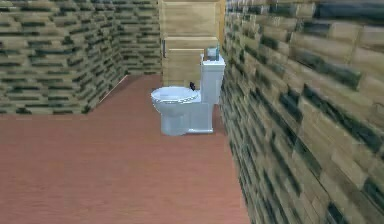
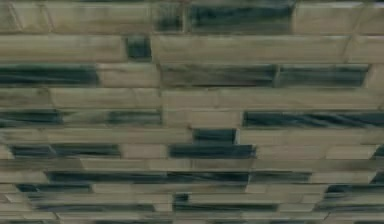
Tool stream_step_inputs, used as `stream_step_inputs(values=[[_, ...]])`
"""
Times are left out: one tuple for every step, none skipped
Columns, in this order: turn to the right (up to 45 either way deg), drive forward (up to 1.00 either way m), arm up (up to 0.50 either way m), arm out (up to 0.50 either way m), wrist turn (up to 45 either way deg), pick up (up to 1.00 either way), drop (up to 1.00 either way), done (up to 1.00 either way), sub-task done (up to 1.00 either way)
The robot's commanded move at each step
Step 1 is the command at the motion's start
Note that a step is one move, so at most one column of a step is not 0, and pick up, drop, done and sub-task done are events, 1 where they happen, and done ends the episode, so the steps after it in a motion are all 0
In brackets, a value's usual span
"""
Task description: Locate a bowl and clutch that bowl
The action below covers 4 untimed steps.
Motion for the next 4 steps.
stream_step_inputs(values=[[-24.0, 0.00, 0.00, 0.00, 0.0, 0.00, 0.00, 0.00, 0.00], [0.0, 1.00, 0.00, 0.00, 0.0, 0.00, 0.00, 0.00, 0.00], [-3.0, 0.00, 0.00, 0.00, 0.0, 0.00, 0.00, 0.00, 0.00], [-6.0, 0.00, 0.00, 0.00, 0.0, 0.00, 0.00, 0.00, 0.00]])
